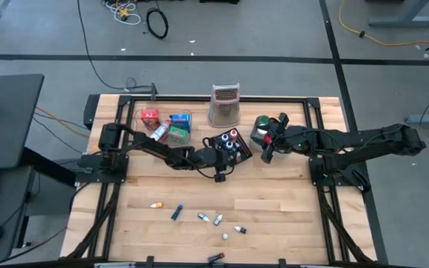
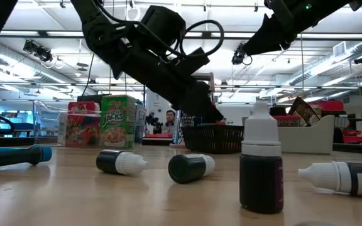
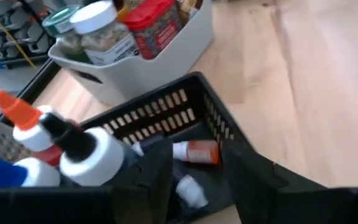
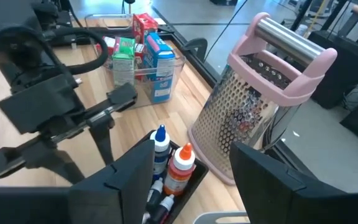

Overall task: Pick & Place Kitchen Items
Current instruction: Put the violet food coloring bottle into the black bin

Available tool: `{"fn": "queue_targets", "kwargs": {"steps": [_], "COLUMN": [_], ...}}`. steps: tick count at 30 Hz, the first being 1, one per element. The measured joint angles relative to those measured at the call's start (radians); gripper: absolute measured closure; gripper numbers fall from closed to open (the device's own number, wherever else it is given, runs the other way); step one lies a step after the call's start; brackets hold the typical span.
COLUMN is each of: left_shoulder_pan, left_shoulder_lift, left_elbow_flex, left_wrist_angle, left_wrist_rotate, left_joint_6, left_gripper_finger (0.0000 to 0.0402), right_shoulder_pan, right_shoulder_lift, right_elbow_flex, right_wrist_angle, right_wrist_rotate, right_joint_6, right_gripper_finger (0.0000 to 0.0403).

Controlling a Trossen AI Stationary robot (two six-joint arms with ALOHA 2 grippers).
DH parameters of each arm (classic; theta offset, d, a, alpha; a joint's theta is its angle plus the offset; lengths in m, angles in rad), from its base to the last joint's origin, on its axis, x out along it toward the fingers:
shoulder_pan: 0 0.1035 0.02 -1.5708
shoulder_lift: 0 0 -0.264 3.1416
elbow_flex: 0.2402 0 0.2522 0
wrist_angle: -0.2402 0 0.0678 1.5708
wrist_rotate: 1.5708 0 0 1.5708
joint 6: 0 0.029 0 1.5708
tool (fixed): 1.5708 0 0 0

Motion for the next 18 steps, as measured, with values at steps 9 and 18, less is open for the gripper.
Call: {"fn": "queue_targets", "kwargs": {"steps": [9, 18], "left_shoulder_pan": [-0.073, -0.195], "left_shoulder_lift": [-0.175, -0.520], "left_elbow_flex": [0.000, 0.000], "left_wrist_angle": [-0.170, -0.510], "left_wrist_rotate": [-0.116, -0.192], "left_joint_6": [0.060, -0.051], "left_gripper_finger": [0.0215, 0.0220], "right_shoulder_pan": [0.000, 0.000], "right_shoulder_lift": [0.023, 0.067], "right_elbow_flex": [0.000, 0.000], "right_wrist_angle": [0.001, 0.019], "right_wrist_rotate": [-0.061, -0.131], "right_joint_6": [-0.005, -0.005], "right_gripper_finger": [0.0182, 0.0182]}}
